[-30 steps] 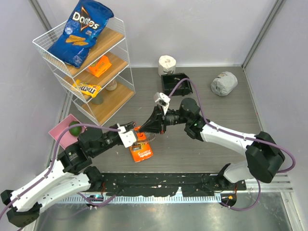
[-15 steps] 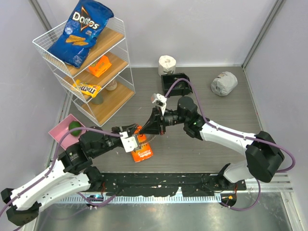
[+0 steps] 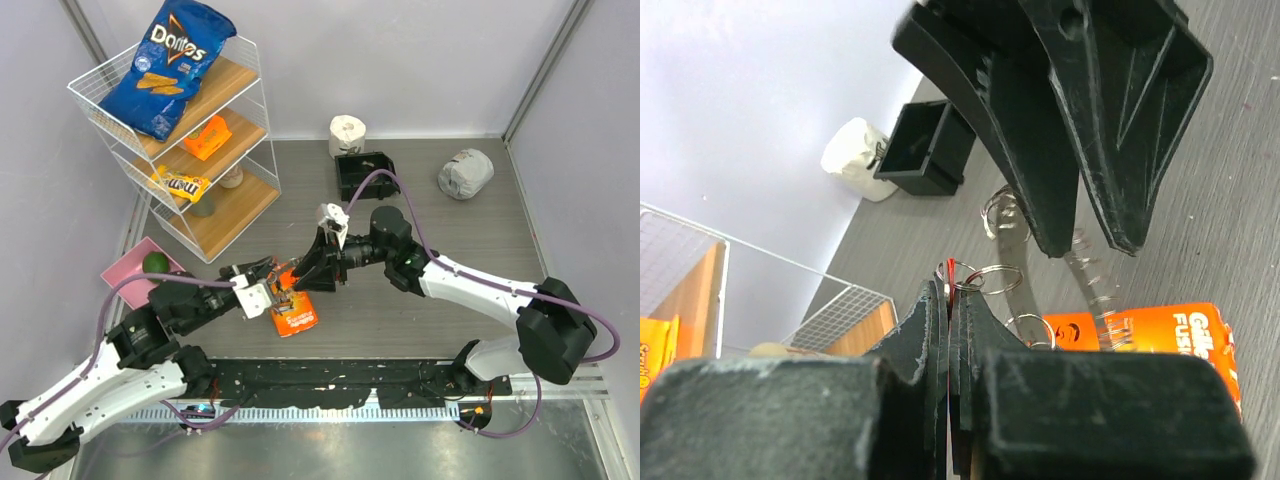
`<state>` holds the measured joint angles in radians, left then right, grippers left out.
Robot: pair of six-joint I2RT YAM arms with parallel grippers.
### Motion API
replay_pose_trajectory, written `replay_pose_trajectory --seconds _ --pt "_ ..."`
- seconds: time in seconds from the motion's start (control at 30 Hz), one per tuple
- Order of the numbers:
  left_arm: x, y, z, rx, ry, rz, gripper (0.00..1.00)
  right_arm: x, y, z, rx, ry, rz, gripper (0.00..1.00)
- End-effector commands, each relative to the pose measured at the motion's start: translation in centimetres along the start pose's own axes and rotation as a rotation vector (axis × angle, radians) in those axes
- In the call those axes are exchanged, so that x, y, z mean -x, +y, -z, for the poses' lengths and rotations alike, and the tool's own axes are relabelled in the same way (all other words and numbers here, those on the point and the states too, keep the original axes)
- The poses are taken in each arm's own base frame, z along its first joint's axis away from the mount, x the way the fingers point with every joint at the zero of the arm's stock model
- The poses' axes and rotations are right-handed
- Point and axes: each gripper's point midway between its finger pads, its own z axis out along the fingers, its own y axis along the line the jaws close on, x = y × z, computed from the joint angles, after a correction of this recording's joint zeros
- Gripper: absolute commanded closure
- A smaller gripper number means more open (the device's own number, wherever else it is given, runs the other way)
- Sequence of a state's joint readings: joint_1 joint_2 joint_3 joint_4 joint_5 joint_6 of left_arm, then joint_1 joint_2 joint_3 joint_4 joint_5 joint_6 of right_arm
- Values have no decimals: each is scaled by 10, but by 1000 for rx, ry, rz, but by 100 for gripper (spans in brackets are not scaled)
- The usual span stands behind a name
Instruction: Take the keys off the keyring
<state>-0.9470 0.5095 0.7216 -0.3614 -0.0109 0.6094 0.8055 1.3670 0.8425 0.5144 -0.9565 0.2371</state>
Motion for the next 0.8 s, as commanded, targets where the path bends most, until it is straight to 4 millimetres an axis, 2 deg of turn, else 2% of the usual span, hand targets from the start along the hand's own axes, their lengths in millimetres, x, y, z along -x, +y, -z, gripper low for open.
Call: replay_pose_trajectory --seconds 0.0,0.13,0.33,0.43,0.63,0.77 --pt "37 15 8 26 -132 9 100 6 9 2 19 -9 53 53" --pt "40 -9 -1 -110 -144 41 100 7 11 4 12 -22 71 51" --pt "29 -23 -12 -180 -82 73 100 15 24 13 20 -79 157 51" --pt "21 -26 -17 -176 -51 79 100 16 24 16 -1 -88 178 52" --pt "13 -26 -22 -158 -27 108 100 12 16 12 -15 -69 160 52" --pt "6 -24 -25 -125 -2 124 100 10 -8 12 -142 -59 136 52"
